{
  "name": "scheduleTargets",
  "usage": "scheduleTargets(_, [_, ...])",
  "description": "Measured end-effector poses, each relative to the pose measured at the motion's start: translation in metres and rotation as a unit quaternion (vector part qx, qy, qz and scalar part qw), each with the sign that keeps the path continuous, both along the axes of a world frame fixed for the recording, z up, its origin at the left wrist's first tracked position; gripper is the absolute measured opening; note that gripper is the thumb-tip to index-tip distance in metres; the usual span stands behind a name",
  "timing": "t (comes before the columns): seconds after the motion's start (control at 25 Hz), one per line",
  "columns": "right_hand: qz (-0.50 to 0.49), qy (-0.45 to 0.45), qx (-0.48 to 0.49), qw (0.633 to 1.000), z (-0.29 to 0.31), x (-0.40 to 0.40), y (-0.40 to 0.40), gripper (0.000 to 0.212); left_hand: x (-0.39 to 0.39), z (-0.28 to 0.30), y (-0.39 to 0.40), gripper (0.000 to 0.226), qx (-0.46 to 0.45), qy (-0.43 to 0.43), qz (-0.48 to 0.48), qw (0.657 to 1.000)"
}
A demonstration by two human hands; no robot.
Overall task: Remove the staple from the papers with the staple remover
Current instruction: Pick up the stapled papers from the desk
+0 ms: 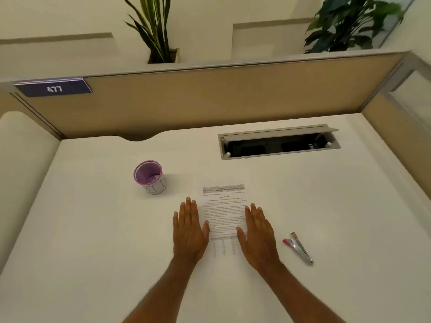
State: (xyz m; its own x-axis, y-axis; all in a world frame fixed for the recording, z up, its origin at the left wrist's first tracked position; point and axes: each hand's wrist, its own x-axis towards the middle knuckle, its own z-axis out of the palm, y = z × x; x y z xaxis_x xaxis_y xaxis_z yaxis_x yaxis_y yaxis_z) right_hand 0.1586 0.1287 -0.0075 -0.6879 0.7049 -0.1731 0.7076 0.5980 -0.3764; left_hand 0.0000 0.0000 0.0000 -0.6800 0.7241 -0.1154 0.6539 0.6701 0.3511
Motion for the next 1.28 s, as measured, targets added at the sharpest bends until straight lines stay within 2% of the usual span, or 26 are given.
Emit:
scheduleTargets(0.2, [-0.026,0.009,0.016,0.999,-0.024,-0.003,-0.006,0.068,0.000,-0.026,0.004,0.077,-0.020,-0.033,0.062,0.997])
scheduleTargets(0.36, [-0.035,0.023,0.035,0.999,-0.038,0.000,-0.009,0.067,0.004,-0.028,0.017,0.065,0.008,-0.083,0.118,0.989])
scheduleTargets(0.6, [-0.019,0.019,0.047,0.999,-0.048,0.007,-0.010,0.066,0.007,-0.017,0.026,0.064,0.051,-0.144,0.155,0.976])
scheduleTargets(0.72, [-0.017,0.019,0.042,0.999,-0.048,0.007,-0.010,0.066,0.002,-0.008,0.034,0.060,0.105,-0.195,0.212,0.952])
scheduleTargets(0.92, [-0.019,0.042,0.025,0.999,-0.048,0.010,-0.010,0.067,-0.002,0.001,0.047,0.055,0.182,-0.344,0.267,0.882])
scheduleTargets(1.2, [-0.010,0.036,0.024,0.999,-0.046,0.011,-0.010,0.071,-0.009,0.013,0.045,0.071,0.183,-0.386,0.289,0.857])
scheduleTargets(1.28, [-0.007,0.037,0.025,0.999,-0.045,0.011,-0.010,0.071,-0.013,0.015,0.045,0.071,0.208,-0.427,0.299,0.828])
